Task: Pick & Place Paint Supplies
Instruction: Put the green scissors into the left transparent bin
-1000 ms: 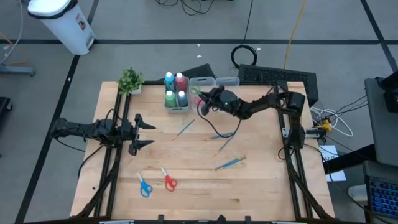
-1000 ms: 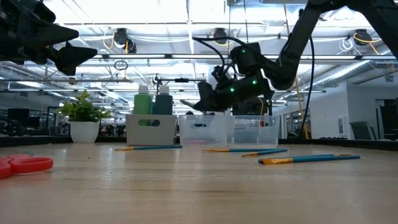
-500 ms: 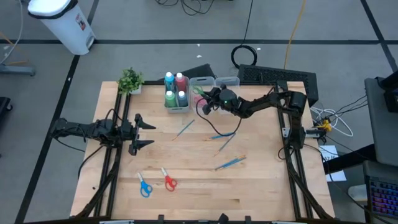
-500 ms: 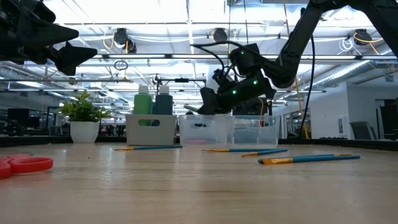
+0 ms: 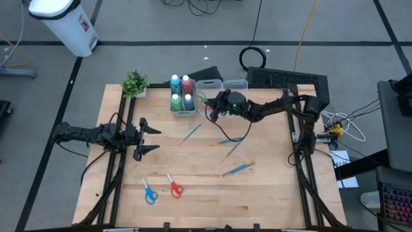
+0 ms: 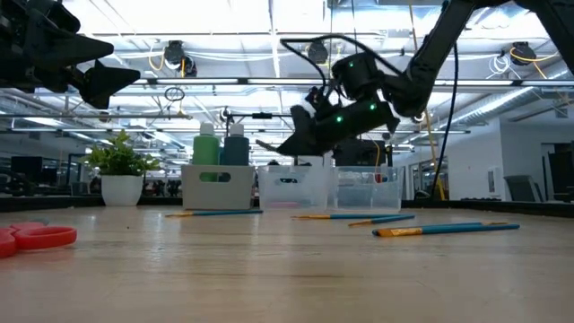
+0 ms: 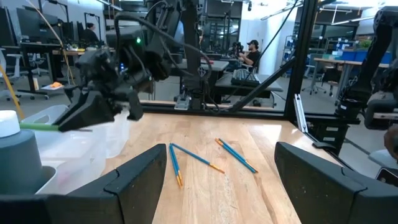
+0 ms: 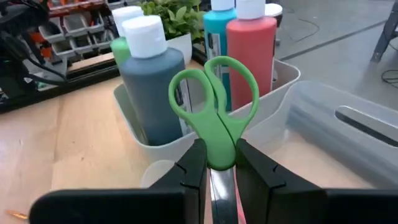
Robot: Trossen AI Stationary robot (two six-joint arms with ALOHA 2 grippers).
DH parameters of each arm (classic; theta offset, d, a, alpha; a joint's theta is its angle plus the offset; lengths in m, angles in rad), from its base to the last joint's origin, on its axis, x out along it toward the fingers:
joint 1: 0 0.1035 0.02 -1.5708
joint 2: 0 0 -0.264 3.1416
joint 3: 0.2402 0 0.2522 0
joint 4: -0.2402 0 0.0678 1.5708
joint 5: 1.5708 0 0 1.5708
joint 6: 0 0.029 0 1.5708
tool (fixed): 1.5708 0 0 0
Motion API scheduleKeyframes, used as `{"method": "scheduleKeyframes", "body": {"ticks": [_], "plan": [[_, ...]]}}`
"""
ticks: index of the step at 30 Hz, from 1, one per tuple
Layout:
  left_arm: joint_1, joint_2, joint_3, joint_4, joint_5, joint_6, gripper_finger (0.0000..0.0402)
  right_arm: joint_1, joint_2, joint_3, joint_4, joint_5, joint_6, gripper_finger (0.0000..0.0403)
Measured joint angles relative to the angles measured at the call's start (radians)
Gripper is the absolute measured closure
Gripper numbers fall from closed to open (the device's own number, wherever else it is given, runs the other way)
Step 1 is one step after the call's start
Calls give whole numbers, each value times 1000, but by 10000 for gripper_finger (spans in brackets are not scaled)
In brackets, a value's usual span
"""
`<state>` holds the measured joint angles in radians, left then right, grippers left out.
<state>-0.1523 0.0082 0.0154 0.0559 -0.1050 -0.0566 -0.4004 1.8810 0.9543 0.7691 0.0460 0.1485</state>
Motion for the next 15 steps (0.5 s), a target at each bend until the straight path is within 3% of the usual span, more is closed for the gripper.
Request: {"method": "scheduleKeyframes", "body": {"ticks": [10,15], "plan": [[0,0,0,0,0,0,94,-23,-170,-110,-8,-21,21,358],[0,0,0,0,0,0,94,-25,-210,-204,85,-17,36,358]]}}
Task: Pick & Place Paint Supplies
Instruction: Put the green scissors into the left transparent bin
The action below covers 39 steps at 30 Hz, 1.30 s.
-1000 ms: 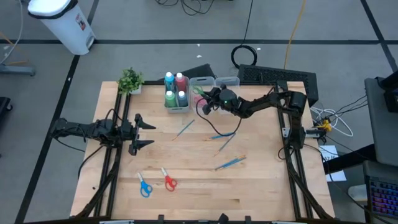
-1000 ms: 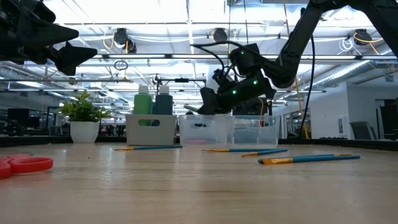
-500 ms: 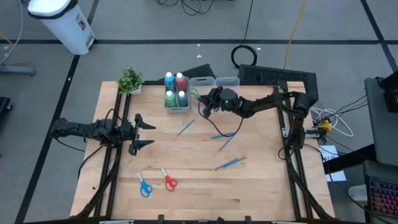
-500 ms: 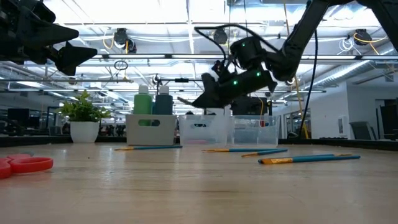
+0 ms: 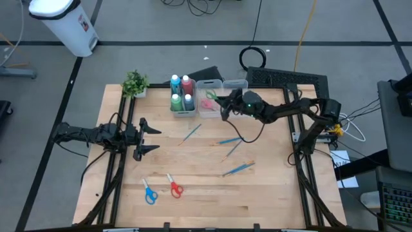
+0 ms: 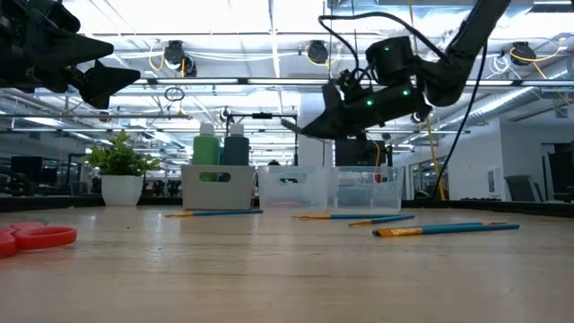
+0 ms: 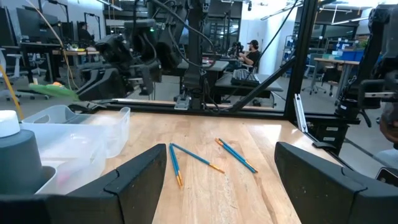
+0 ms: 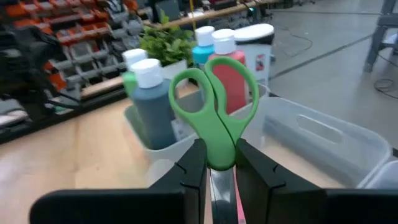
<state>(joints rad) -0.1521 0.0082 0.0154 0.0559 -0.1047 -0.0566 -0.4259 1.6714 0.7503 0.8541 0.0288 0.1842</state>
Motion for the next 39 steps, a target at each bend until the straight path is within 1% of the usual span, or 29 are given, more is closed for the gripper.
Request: {"method": "scheduleKeyframes", "body": {"ticks": [4,39], "plan": [[0,0,0,0,0,0,94,0,0,-33,59,-1,15,358],[0,0,0,0,0,0,94,2,0,-33,49,-4,6,358]]}}
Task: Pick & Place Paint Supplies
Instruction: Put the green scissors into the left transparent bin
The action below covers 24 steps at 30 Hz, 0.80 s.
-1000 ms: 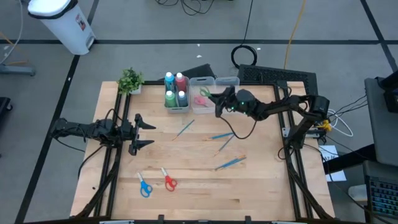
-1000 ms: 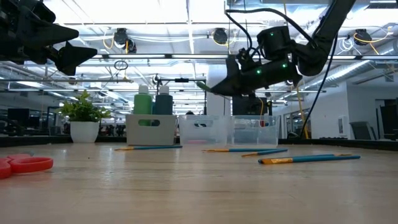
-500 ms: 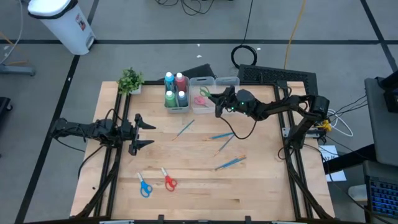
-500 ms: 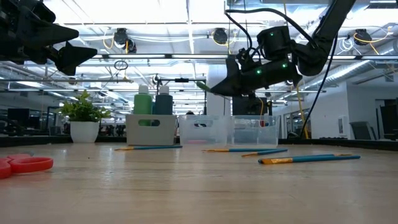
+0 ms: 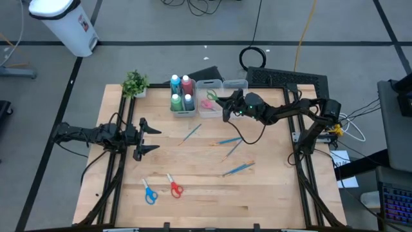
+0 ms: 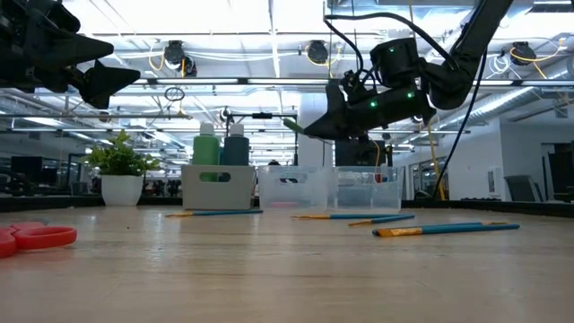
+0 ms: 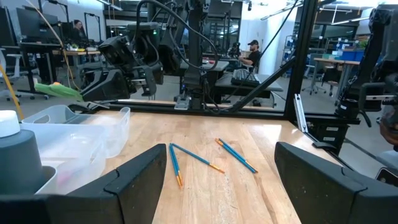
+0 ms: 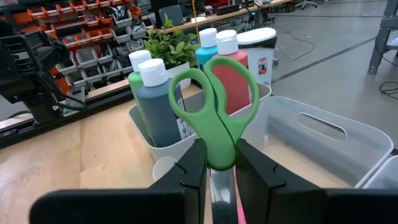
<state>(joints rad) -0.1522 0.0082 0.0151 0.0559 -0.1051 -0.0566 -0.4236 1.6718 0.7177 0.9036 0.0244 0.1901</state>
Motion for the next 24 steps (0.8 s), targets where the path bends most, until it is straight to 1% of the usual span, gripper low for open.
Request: {"method": "scheduleKeyframes", "body": {"ticks": [6,9,14,20,24], "plan": [[0,0,0,0,0,0,94,0,0,0,0,-17,4,358],[0,0,0,0,0,0,94,0,0,0,2,-81,6,358],[0,0,0,0,0,0,94,0,0,0,12,-232,8,358],[0,0,0,0,0,0,94,0,0,0,12,-321,8,358],[0,0,0,0,0,0,94,-1,0,0,15,-403,8,358]]}}
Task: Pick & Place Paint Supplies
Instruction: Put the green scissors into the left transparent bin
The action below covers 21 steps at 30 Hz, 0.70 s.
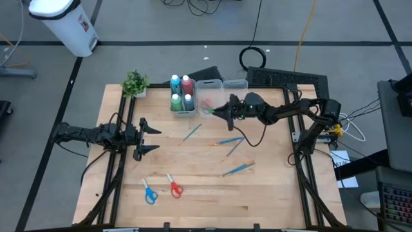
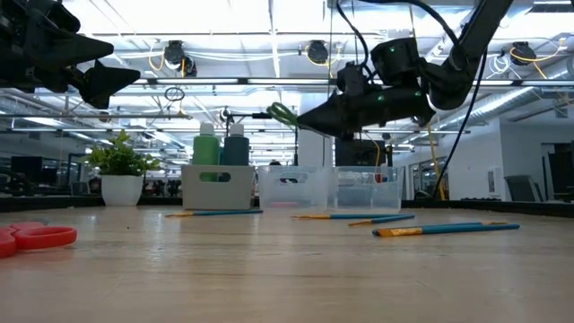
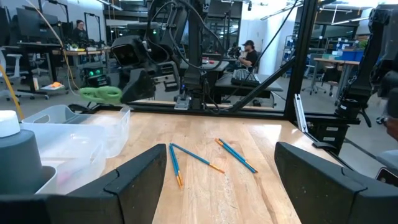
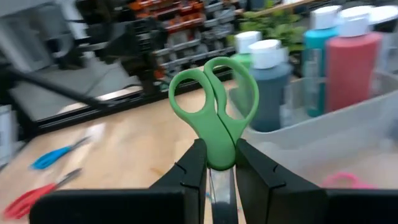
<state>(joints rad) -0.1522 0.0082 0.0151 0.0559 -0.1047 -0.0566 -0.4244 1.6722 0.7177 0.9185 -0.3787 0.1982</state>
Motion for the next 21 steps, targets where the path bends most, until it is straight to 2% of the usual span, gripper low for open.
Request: {"method": "scheduleKeyframes", "body": {"ticks": [7,14,17,21], "plan": [[0,0,0,0,0,0,94,1,0,0,17,-283,-41,358],[0,0,0,0,0,0,94,3,0,0,87,-493,42,358],[0,0,0,0,0,0,94,20,0,1,156,-543,85,358],[0,0,0,0,0,0,94,56,0,1,218,-554,108,358]]}}
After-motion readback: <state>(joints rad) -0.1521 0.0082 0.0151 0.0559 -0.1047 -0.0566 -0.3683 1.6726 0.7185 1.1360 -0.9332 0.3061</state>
